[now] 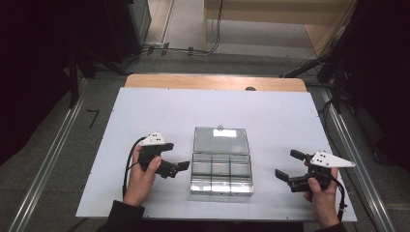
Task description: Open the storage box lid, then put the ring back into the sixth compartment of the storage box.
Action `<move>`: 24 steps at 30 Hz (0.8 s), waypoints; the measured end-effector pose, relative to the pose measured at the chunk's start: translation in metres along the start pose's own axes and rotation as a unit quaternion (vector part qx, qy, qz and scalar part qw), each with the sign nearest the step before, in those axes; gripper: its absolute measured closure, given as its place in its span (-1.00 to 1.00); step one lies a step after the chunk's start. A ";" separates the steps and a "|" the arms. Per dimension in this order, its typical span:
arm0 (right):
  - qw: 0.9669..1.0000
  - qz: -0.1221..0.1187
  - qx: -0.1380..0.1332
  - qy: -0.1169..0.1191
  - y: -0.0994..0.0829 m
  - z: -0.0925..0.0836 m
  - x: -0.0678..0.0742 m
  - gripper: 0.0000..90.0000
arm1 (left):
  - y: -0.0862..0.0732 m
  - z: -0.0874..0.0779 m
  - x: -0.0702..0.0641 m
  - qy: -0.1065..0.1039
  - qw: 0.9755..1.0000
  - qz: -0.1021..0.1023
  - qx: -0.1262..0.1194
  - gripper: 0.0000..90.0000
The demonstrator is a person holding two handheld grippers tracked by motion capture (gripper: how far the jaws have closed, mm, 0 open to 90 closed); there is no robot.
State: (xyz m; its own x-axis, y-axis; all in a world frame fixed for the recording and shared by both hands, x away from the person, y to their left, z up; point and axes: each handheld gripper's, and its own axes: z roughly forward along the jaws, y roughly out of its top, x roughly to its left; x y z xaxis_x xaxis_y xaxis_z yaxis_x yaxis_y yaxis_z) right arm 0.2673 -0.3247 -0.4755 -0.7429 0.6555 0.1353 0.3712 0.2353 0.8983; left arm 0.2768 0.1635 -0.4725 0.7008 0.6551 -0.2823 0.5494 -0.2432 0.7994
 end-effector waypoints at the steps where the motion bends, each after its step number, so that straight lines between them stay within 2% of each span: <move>1: 1.000 -0.001 -0.001 -0.002 -0.001 -0.002 -0.001 -1.00 | -0.001 -0.001 0.001 0.000 1.000 0.001 0.003 -1.00; 5: 1.000 -0.005 0.002 -0.013 -0.006 -0.009 -0.003 -1.00 | -0.004 -0.005 0.003 0.003 1.000 0.001 0.009 -1.00; 10: 1.000 -0.002 0.006 -0.021 -0.012 -0.014 -0.008 -1.00 | -0.009 -0.009 0.005 0.027 0.999 0.004 0.021 -1.00; 15: 1.000 0.001 0.005 -0.022 -0.017 -0.017 -0.013 -1.00 | -0.013 -0.013 0.006 0.039 0.999 -0.001 0.029 -1.00; 20: 1.000 0.000 0.006 -0.027 -0.021 -0.015 -0.018 -1.00 | -0.018 -0.021 0.009 0.058 0.998 -0.011 0.029 -0.87; 22: 1.000 0.002 0.006 -0.029 -0.022 -0.014 -0.020 -1.00 | -0.020 -0.025 0.010 0.055 0.998 -0.005 0.028 -0.82; 24: 1.000 0.006 0.005 -0.028 -0.023 -0.013 -0.022 -1.00 | -0.022 -0.027 0.011 0.056 0.998 -0.009 0.034 -0.67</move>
State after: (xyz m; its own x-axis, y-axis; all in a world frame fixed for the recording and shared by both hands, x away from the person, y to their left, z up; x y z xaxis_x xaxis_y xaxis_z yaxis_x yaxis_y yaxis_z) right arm 0.2677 -0.3540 -0.4939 -0.7062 0.6974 0.1225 0.3859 0.2340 0.8924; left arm 0.2603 0.1957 -0.4788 0.6369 0.7353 -0.2319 0.5940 -0.2762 0.7556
